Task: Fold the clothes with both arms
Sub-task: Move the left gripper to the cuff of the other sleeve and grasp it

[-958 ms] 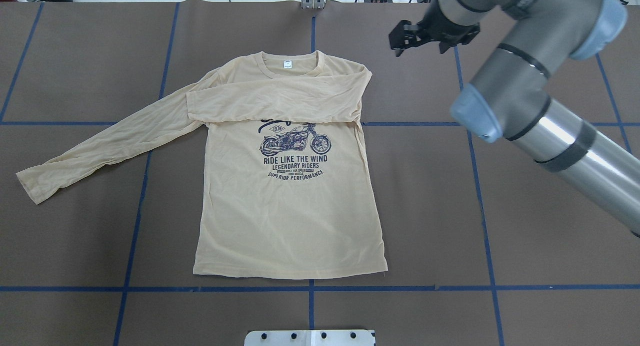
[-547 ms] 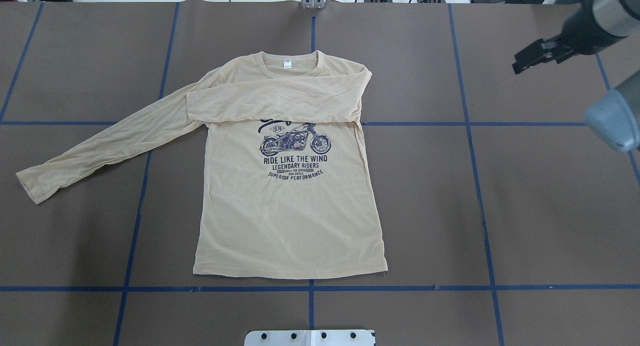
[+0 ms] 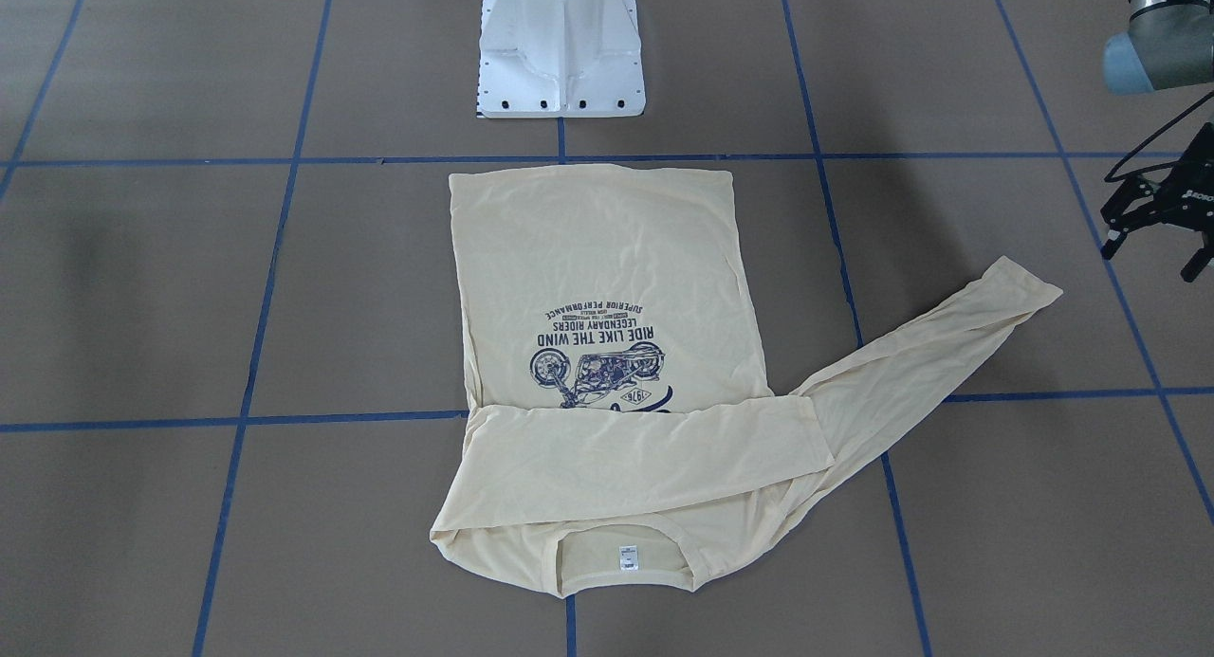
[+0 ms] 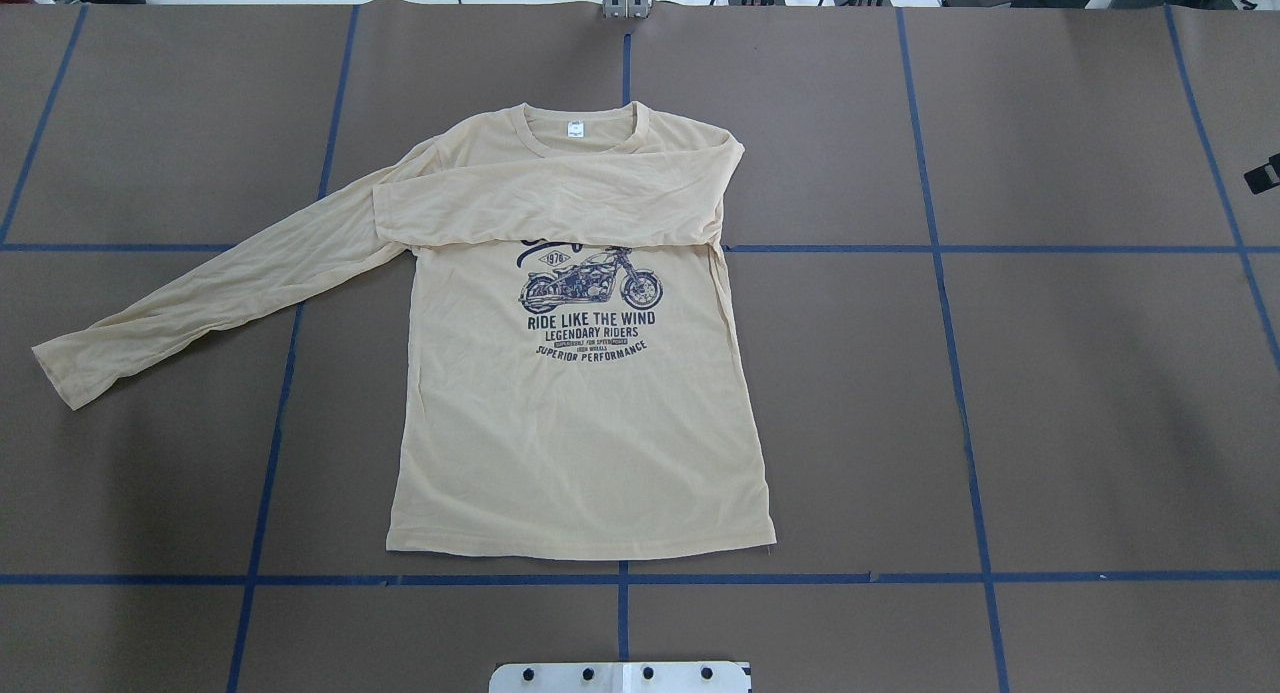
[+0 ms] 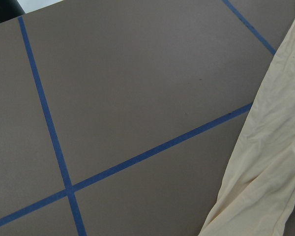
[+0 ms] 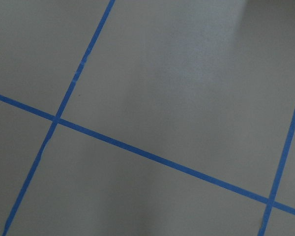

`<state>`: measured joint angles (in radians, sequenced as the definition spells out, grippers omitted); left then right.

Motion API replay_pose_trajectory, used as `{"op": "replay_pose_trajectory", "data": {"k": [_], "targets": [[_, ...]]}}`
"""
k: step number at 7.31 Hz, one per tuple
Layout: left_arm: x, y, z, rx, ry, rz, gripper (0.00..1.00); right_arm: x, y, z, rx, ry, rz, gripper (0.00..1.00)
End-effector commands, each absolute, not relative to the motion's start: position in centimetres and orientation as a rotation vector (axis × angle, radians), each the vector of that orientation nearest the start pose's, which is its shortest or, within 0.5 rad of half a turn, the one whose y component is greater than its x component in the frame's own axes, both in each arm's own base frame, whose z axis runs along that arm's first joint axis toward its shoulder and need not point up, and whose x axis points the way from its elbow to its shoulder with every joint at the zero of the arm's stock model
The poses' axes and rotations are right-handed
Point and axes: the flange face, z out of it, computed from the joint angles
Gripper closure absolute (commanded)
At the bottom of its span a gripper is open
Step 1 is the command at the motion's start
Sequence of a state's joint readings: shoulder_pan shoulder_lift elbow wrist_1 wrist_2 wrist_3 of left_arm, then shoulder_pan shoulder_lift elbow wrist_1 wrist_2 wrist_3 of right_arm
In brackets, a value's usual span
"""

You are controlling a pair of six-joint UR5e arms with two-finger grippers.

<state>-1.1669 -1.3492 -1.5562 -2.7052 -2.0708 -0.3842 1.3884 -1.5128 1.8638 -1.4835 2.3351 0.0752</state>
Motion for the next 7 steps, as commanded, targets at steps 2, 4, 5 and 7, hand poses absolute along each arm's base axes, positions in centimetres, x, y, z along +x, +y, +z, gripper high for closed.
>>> {"op": "replay_pose_trajectory", "data": {"k": [2,4,5,7], "targets": [[11.6,-41.6,66.3,0.605,0.783,0.298,0.13,-2.6,-51.5,47.7,0.320,-0.804,-0.272,0.00],[14.1,-42.1,67.0,0.580,0.795,0.340,0.13,-2.6,-51.5,47.9,0.317,-0.803,-0.271,0.00],[15.3,-42.4,67.2,0.573,0.801,0.357,0.14,-2.6,-51.4,48.4,0.305,-0.801,-0.265,0.00],[16.6,-42.6,67.9,0.556,0.804,0.378,0.21,-1.6,-49.6,50.9,0.267,-0.792,-0.235,0.00]]}}
